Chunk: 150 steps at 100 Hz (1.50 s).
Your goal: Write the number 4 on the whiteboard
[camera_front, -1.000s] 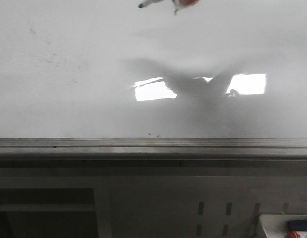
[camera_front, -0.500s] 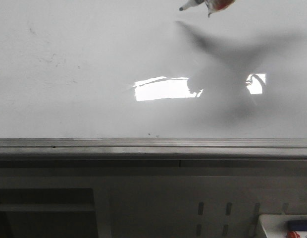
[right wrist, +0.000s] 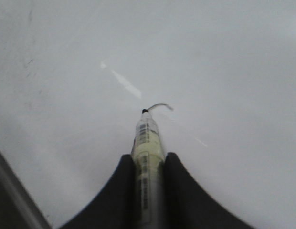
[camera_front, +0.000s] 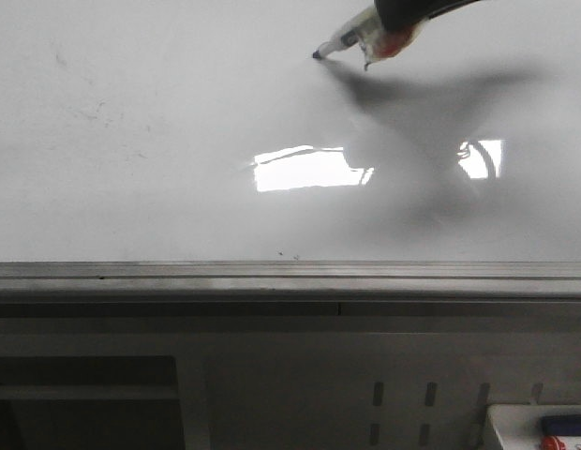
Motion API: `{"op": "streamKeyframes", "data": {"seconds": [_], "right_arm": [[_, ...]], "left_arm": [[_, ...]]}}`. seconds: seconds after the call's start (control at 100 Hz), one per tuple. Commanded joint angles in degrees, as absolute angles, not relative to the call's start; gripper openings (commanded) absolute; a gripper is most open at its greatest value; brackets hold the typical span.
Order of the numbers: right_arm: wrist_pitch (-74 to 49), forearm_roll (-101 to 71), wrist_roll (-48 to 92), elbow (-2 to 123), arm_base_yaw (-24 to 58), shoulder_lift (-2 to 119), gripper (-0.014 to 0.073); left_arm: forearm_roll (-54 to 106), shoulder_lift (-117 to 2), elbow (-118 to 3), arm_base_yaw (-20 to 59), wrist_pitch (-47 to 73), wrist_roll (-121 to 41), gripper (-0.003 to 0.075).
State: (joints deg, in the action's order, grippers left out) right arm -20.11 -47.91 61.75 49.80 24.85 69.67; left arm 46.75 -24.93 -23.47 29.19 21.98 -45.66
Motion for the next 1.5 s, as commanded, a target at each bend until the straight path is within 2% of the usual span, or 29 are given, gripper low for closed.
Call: {"op": "streamKeyframes", "data": {"seconds": [0.0, 0.22, 0.54, 0.96, 1.23, 1.49], "right_arm": [[-21.4, -47.8, 60.9, 50.5, 25.9, 70.0, -0.0053], [-18.8, -47.8, 59.4, 48.2, 31.8, 72.2, -0.0053], [-15.8, -47.8, 59.1, 48.0, 31.7, 72.5, -0.0053], [-21.2, -44.6, 58.7, 45.2, 20.2, 64.9, -0.0053], [-24.0, -36.2, 51.0, 42.7, 10.1, 58.8, -0.0053], [-27.2, -37.0, 51.0, 43.8, 10.4, 57.8, -0.0053]], "left_arm": [[48.9, -25.3, -24.9, 29.2, 19.0, -45.2, 0.0167], [48.9, -25.3, -24.9, 29.2, 19.0, -45.2, 0.0167], [49.1, -25.3, -24.9, 29.2, 19.6, -45.2, 0.0167], [49.1, -25.3, -24.9, 29.2, 19.8, -45.2, 0.0167], [49.1, -25.3, -24.9, 29.2, 19.8, -45.2, 0.0167], [49.1, -25.3, -24.9, 29.2, 19.8, -45.2, 0.0167]]}}
